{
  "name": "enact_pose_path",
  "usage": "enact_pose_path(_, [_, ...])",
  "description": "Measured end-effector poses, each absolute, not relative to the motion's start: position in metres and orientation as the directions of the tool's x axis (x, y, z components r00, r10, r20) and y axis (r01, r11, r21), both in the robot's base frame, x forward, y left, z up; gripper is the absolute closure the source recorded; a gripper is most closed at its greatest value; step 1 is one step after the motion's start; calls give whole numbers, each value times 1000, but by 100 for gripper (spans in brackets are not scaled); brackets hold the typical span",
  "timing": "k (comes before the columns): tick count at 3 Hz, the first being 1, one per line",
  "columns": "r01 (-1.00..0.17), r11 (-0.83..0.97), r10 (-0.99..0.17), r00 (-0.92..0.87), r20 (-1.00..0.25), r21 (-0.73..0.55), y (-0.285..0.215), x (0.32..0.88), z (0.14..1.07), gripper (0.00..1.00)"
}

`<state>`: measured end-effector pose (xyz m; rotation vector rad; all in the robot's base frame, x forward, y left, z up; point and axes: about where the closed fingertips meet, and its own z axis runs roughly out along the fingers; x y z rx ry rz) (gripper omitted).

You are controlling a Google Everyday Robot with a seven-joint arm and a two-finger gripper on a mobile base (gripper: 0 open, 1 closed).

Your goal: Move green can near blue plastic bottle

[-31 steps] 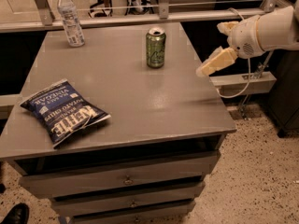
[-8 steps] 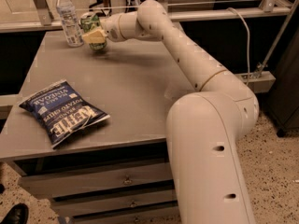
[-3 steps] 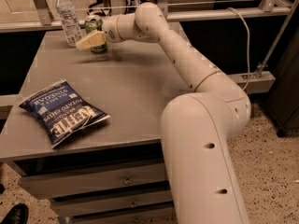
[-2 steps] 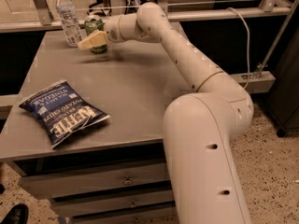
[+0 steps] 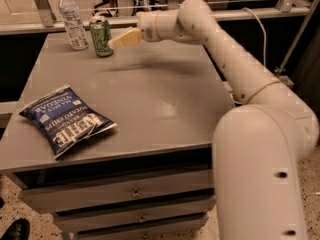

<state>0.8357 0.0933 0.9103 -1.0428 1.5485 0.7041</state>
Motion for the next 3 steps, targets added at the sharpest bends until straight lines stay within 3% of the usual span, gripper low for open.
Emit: enact_pose_path(3, [-879,459,-240,12,-971,-125,-68,781,959,0])
